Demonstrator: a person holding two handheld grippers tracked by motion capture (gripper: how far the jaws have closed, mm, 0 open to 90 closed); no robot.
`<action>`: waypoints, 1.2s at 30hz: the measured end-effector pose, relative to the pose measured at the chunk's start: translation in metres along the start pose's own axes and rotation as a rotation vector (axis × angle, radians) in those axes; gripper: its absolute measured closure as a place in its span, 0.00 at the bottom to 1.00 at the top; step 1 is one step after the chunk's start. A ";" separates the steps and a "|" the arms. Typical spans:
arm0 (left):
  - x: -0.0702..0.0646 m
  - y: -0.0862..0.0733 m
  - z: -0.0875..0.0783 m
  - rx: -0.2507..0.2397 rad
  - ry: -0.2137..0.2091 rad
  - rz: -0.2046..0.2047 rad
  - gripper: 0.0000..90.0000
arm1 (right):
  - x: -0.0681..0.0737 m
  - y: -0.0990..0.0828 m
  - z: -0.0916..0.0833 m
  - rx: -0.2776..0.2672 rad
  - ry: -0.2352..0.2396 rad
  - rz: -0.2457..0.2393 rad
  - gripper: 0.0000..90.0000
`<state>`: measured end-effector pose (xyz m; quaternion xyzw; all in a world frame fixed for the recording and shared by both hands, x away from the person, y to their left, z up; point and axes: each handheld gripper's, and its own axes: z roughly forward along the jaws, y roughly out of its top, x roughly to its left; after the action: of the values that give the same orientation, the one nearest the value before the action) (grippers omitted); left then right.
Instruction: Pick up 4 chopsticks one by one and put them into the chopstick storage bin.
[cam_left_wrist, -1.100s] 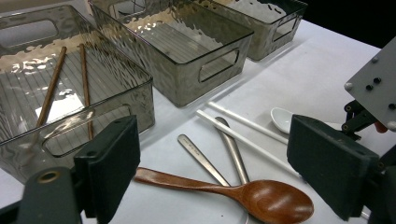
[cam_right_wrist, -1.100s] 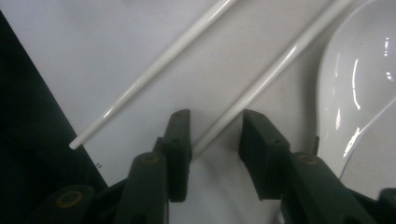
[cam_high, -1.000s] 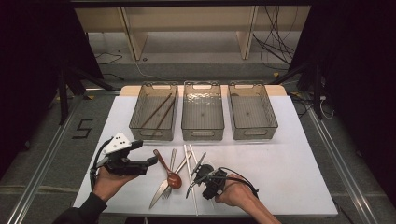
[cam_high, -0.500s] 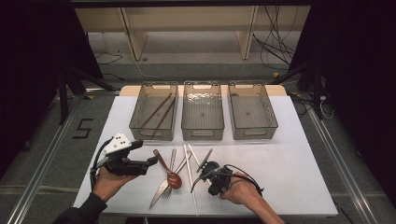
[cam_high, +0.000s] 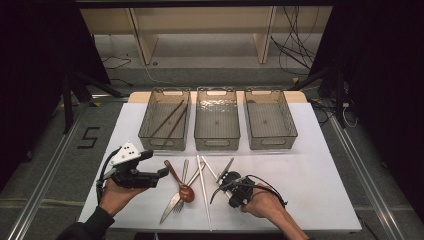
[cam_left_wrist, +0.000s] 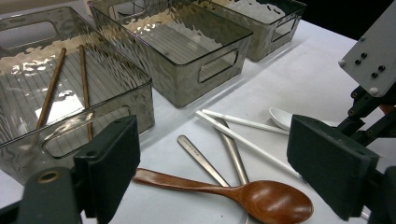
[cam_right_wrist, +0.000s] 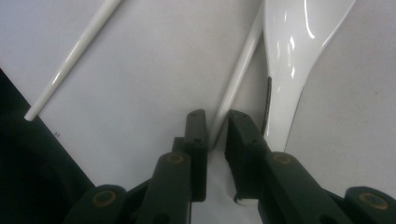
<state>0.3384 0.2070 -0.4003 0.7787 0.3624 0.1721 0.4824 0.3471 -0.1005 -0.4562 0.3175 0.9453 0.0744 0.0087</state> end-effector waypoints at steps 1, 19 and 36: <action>0.000 0.000 0.000 0.001 0.000 0.001 0.19 | 0.000 -0.001 0.000 0.002 0.000 0.002 0.88; 0.000 0.000 0.001 0.004 0.000 0.002 0.19 | -0.010 -0.006 -0.002 -0.013 0.003 0.040 0.91; -0.001 0.000 0.002 0.009 -0.002 0.007 0.19 | -0.011 0.011 0.001 -0.011 -0.006 0.049 0.90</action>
<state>0.3387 0.2050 -0.4010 0.7824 0.3598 0.1714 0.4785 0.3625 -0.0987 -0.4564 0.3406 0.9368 0.0789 0.0112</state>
